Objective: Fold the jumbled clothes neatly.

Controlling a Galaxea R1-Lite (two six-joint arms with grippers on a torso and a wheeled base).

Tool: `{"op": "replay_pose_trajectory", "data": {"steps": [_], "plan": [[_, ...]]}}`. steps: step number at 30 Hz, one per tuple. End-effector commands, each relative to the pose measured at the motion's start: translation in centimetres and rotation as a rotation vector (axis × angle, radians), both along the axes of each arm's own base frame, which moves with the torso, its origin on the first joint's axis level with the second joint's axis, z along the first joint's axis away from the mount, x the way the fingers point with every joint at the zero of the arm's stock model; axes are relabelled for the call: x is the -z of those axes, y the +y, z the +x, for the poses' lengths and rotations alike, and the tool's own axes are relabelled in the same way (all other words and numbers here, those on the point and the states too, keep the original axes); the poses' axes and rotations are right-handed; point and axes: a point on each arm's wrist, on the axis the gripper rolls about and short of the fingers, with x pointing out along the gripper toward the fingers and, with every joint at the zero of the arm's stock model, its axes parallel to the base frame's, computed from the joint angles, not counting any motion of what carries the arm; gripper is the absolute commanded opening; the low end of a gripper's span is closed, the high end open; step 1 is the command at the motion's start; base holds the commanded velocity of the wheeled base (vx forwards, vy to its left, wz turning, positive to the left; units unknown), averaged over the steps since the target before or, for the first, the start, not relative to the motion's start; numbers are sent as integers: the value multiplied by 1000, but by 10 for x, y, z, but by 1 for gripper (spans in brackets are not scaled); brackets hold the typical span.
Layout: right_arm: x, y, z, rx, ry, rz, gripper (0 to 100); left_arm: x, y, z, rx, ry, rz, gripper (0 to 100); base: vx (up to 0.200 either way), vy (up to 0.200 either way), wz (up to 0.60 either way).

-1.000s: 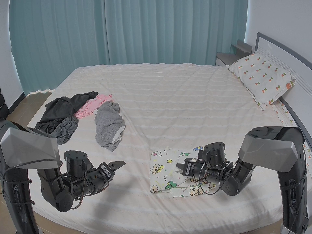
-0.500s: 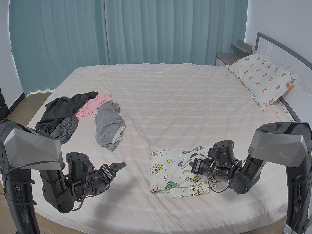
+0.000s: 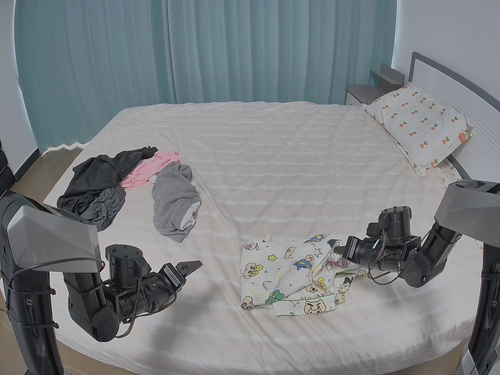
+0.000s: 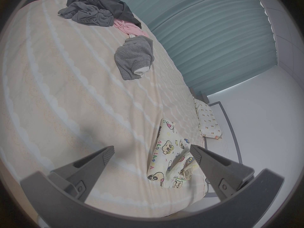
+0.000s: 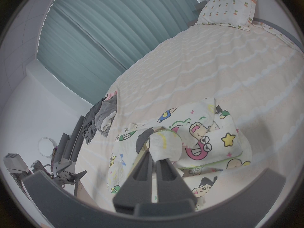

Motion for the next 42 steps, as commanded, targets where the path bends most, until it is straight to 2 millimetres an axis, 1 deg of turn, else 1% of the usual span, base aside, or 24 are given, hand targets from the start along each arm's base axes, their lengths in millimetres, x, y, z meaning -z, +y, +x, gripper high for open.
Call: {"op": "replay_pose_trajectory", "data": {"steps": [1,2,3,4,6,8,9,12,15,18,24,25,29,33,34,35,36,38,42], "plan": [[-4,-20,10,21,-18,29,0,0,0,0,-1,1,0,100,0,0,0],[-5,-25,12,17,-18,41,0,0,0,0,-1,1,0,100,0,0,0],[-5,-25,12,17,-18,41,0,0,0,0,-1,1,0,100,0,0,0],[-5,-33,13,3,-13,63,0,0,0,0,-1,0,-1,100,0,0,0],[-5,-40,14,-1,-9,79,0,0,0,0,0,0,1,100,0,0,0],[-5,-40,14,-1,-9,79,0,0,0,0,0,0,1,100,0,0,0],[-3,-53,17,9,20,92,0,0,0,0,0,0,1,100,0,0,0],[0,-64,17,-8,53,102,0,1,0,0,0,0,1,100,0,0,0],[4,-74,14,-52,73,72,0,1,0,0,0,0,1,100,0,0,0],[8,-79,11,-81,89,40,0,1,0,0,0,2,2,100,0,0,0],[12,-79,10,-100,93,15,0,2,0,0,0,5,3,100,0,0,0],[12,-79,10,-102,94,15,100,2,0,1,0,3,2,100,0,0,0],[12,-81,9,-109,87,-3,100,2,0,0,2,1,3,100,0,0,0],[8,-94,12,-76,57,-8,100,2,0,1,1,1,3,100,0,0,0],[8,-94,12,-76,57,-8,100,2,0,1,1,1,3,100,0,0,0],[5,-99,13,-65,40,-7,100,2,-1,1,1,0,1,100,0,0,0],[4,-99,13,-63,36,-8,100,2,0,1,0,2,2,100,0,0,0],[-6,-101,12,-58,-15,-9,100,2,-1,1,1,0,1,100,0,0,0],[-23,-92,5,-76,-79,-7,100,1,0,1,0,-3,0,100,0,0,0]]}}
